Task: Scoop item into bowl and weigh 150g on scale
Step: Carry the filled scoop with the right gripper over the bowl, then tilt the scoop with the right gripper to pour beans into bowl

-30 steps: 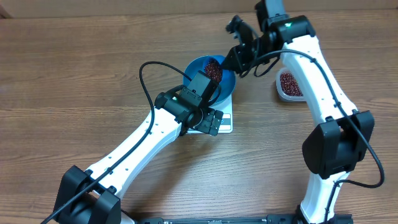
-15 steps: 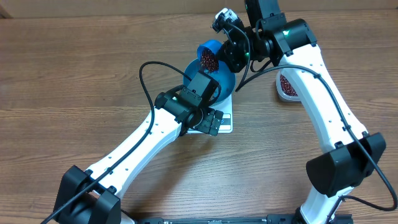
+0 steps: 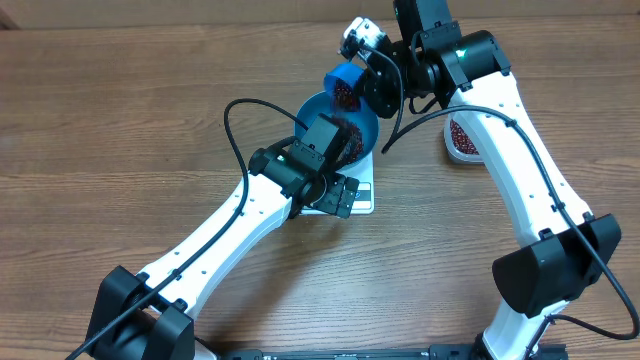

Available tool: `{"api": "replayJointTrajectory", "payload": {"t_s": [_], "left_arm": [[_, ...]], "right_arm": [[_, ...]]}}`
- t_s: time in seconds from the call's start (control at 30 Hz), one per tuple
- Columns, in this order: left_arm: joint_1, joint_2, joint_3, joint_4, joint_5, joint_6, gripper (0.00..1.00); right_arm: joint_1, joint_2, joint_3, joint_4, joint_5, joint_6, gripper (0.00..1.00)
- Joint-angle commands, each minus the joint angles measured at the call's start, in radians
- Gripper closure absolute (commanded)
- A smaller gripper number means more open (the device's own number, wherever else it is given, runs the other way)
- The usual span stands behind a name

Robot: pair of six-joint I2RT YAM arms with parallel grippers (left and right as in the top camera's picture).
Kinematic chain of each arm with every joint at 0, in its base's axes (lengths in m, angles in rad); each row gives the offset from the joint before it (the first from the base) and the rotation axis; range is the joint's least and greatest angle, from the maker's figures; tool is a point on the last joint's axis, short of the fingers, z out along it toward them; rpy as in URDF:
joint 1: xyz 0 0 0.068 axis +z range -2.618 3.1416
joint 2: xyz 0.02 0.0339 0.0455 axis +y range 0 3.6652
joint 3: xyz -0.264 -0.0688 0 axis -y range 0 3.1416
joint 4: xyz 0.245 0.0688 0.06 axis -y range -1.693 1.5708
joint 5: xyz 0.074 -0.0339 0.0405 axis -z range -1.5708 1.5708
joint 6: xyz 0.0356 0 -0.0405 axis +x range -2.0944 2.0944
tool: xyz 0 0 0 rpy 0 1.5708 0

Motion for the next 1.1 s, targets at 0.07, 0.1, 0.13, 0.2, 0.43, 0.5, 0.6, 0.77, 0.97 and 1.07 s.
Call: {"api": "replayJointTrajectory", "payload": {"t_s": [0.07,0.1,0.13,0.2,0.43,0.5,0.6,0.77,0.97,1.07], "left_arm": [[0.000,-0.004,0.004,-0.002,-0.009,0.023,0.01],[0.000,-0.004,0.004,-0.002,-0.009,0.023,0.00],[0.000,-0.004,0.004,-0.002,-0.009,0.022,0.00],[0.000,-0.004,0.004,-0.002,-0.009,0.023,0.00],[0.000,-0.004,0.004,-0.002,-0.009,0.023,0.00],[0.000,-0.004,0.004,-0.002,-0.009,0.022,0.00],[0.000,-0.004,0.004,-0.002,-0.009,0.023,0.00],[0.000,-0.004,0.004,-0.002,-0.009,0.023,0.01],[0.000,-0.004,0.004,-0.002,-0.009,0.023,0.00],[0.000,-0.004,0.004,-0.002,-0.009,0.023,0.00]], "right_arm": [[0.005,-0.029,0.029,0.040,0.003,-0.114,0.96],[0.005,-0.029,0.029,0.042,0.003,-0.132,0.96],[0.005,-0.029,0.029,0.043,0.002,-0.147,0.96],[0.006,-0.029,0.029,0.048,0.003,-0.146,0.96],[0.006,-0.029,0.029,0.051,0.021,-0.146,0.96],[0.006,-0.029,0.029,0.050,0.021,-0.146,0.96],[0.011,-0.029,0.029,0.036,0.021,-0.146,0.96],[0.012,-0.027,0.028,0.045,0.058,-0.146,0.96],[0.018,-0.027,0.028,0.016,0.025,-0.146,0.96],[0.018,-0.026,0.027,0.018,0.024,-0.146,0.96]]}}
